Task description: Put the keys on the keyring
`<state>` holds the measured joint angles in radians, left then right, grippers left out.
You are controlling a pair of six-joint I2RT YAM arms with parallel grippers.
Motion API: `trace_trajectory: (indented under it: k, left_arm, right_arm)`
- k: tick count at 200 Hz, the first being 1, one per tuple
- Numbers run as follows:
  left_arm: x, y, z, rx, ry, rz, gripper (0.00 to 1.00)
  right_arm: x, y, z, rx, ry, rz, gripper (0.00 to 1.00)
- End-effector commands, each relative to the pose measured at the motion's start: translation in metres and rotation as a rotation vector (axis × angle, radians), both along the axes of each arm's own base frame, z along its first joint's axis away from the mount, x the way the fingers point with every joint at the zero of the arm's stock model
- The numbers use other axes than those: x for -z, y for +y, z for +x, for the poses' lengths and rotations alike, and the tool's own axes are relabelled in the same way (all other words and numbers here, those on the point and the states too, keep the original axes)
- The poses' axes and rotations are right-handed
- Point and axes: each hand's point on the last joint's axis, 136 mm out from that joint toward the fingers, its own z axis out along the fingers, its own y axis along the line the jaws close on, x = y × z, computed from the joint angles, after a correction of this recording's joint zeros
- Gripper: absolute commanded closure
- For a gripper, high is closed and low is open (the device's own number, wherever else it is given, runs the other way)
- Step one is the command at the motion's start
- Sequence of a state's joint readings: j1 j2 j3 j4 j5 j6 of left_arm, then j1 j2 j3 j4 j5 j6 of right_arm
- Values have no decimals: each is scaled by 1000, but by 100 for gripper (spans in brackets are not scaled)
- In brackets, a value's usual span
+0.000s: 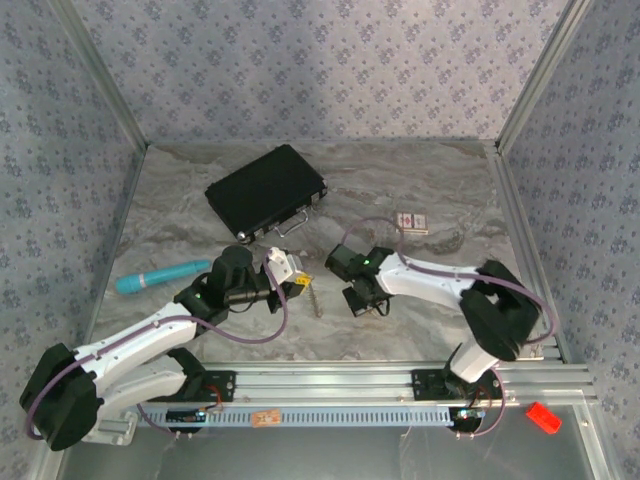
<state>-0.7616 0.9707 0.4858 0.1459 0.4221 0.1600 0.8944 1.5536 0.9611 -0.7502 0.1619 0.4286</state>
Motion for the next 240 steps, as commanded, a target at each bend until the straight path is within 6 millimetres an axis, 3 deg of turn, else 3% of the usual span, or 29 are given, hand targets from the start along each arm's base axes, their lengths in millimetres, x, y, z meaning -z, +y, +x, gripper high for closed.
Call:
trace_trajectory:
  k: [1,51,84,141,211,240]
  left_arm:
    - [-30,-7,-2,38,-58,-50,100]
    - [-31,-6,-6,48,-49,-52,100]
    - [-34,-7,-10,66,-66,-75,100]
    - [-35,-10,-24,152,-83,-96,100]
    - [-30,-13,-44,265,-189,-80,100]
    - [-30,-13,-44,265,-212,-73,100]
  right_arm:
    - [-38,11,12,-74,-142,129,100]
    - [-118,47,-2,-346,-392,531,100]
    - [-152,62,-26,-524,-406,727,100]
    - [-164,85,-51,-673,-304,864,100]
    - [-170,97,-45,-670,-304,905,100]
    - [-173,98,-47,-682,-310,921,100]
